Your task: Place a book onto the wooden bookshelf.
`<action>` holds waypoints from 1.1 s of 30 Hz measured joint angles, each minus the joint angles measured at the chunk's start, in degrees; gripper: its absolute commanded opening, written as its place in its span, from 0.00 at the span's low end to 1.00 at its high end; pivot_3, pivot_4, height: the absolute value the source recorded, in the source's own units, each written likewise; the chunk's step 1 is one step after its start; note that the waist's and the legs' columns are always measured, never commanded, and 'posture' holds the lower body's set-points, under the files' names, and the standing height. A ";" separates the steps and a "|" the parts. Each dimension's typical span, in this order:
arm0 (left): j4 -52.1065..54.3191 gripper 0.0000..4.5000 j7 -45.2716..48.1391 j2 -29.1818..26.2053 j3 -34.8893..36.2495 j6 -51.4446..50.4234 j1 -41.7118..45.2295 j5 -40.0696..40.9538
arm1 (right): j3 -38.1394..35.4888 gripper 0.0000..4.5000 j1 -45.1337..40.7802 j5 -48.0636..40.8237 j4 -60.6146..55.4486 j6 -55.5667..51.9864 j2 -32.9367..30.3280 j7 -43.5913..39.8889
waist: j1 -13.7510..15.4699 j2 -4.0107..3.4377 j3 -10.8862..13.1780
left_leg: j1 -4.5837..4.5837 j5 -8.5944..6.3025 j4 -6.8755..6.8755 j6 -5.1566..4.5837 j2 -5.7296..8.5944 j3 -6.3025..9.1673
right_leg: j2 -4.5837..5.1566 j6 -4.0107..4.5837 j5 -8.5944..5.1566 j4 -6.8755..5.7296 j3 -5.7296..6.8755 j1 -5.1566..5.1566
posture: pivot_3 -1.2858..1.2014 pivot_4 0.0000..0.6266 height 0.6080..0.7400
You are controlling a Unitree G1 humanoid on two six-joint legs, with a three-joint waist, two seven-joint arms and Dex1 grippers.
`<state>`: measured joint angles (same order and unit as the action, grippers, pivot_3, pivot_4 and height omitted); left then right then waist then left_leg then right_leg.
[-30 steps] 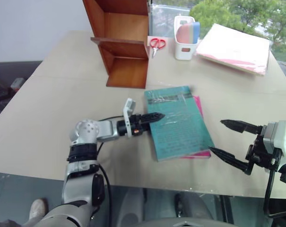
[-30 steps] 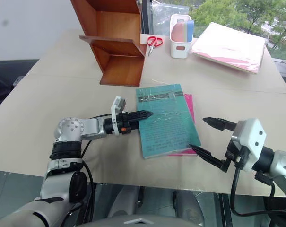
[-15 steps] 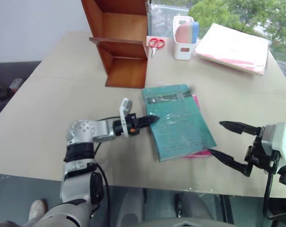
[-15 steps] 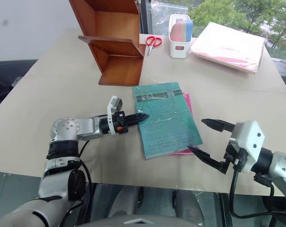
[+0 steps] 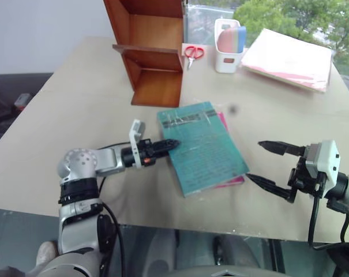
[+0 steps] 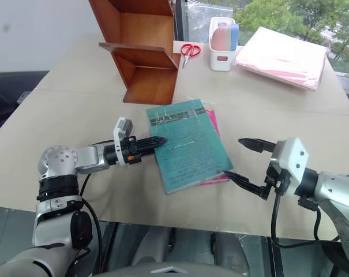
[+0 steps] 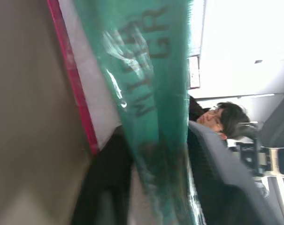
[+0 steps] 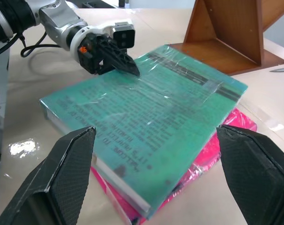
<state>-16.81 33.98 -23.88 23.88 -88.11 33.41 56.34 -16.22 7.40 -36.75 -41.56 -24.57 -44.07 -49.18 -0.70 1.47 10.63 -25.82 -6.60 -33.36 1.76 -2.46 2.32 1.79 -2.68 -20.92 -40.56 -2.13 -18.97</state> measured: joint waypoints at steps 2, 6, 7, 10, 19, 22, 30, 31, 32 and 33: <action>0.00 0.63 0.17 -0.18 0.93 -0.02 0.02 0.23 | 0.00 0.95 0.01 0.08 0.01 0.09 0.00 -0.31 | -0.07 0.00 0.00 | 0.02 0.00 0.00 0.00 -0.01 -0.01 | 0.00 0.00 0.00 0.00 -0.01 0.01 | 0.52 0.24 1.00; 0.22 0.63 0.42 -0.26 2.32 -0.67 0.02 1.38 | 0.03 0.95 0.03 0.29 0.01 0.21 0.00 -0.38 | -0.05 0.00 0.00 | 0.00 0.00 0.00 0.00 0.00 -0.01 | 0.01 0.00 0.00 0.00 -0.01 0.01 | 0.52 0.24 1.00; 0.46 0.63 0.68 -0.44 2.72 -1.08 0.02 1.94 | 0.07 0.95 0.04 0.32 0.01 0.22 0.00 -0.38 | -0.05 0.00 0.00 | 0.00 0.00 0.00 0.00 0.00 -0.01 | 0.01 0.00 0.00 0.00 0.00 0.00 | 0.52 0.24 1.00; 0.54 0.63 1.29 -0.77 3.48 -2.23 0.02 3.48 | 0.16 0.95 0.05 0.43 0.02 0.24 0.00 -0.40 | -0.05 0.00 0.00 | 0.00 0.00 0.00 0.00 0.00 0.00 | 0.00 0.00 0.00 0.00 0.00 0.00 | 0.52 0.24 1.00; 0.54 0.63 1.76 0.16 4.24 -2.38 0.04 4.82 | 0.50 0.95 0.08 1.21 0.08 0.31 0.01 -0.44 | 0.04 0.00 0.00 | 0.00 0.00 0.00 0.00 0.01 0.00 | 0.01 0.00 0.00 0.01 0.01 0.01 | 0.52 0.24 1.00; 0.42 0.63 1.30 1.33 2.73 -1.78 0.05 4.25 | 0.50 0.95 0.10 1.45 0.09 0.32 0.00 -0.44 | 0.03 0.00 0.00 | 0.00 0.00 0.00 0.00 0.01 0.00 | 0.02 0.00 0.00 0.01 0.01 0.01 | 0.52 0.24 1.00; -2.59 0.08 0.80 2.99 2.31 0.09 0.95 2.57 | 0.49 0.95 1.05 1.56 0.07 0.29 0.00 -0.35 | -0.06 0.00 0.00 | 0.00 0.00 0.00 0.00 0.01 -0.01 | 0.01 0.00 0.00 0.01 0.00 0.00 | 0.52 0.24 1.00; -2.68 0.00 0.86 2.74 2.32 0.04 1.14 2.53 | 0.49 0.95 1.13 1.56 0.06 0.29 0.00 -0.34 | -0.05 0.00 0.00 | 0.00 0.00 0.00 0.00 0.01 0.00 | 0.00 0.00 0.00 0.01 0.00 0.00 | 0.52 0.24 1.00; -2.70 0.00 0.91 2.53 2.36 0.01 1.22 2.53 | 0.49 0.95 1.15 1.56 0.06 0.29 0.00 -0.33 | -0.05 0.00 0.00 | 0.00 0.00 0.00 0.00 0.01 -0.01 | 0.01 0.00 0.00 0.01 0.00 0.01 | 0.52 0.24 1.00; -2.70 0.00 1.13 2.13 2.38 -0.08 1.30 2.54 | 0.49 0.95 1.15 1.56 0.05 0.29 0.00 -0.30 | -0.06 0.00 0.00 | 0.00 0.00 0.00 0.00 0.01 0.00 | 0.01 0.00 0.00 0.01 0.00 0.00 | 0.52 0.24 1.00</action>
<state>-19.51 35.10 -21.75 26.26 -88.19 34.71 58.88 -15.73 8.55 -35.19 -41.51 -24.28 -44.06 -49.49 -0.76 1.48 10.63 -25.82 -6.60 -33.35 1.76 -2.45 2.32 1.80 -2.68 -20.92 -40.54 -2.13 -18.96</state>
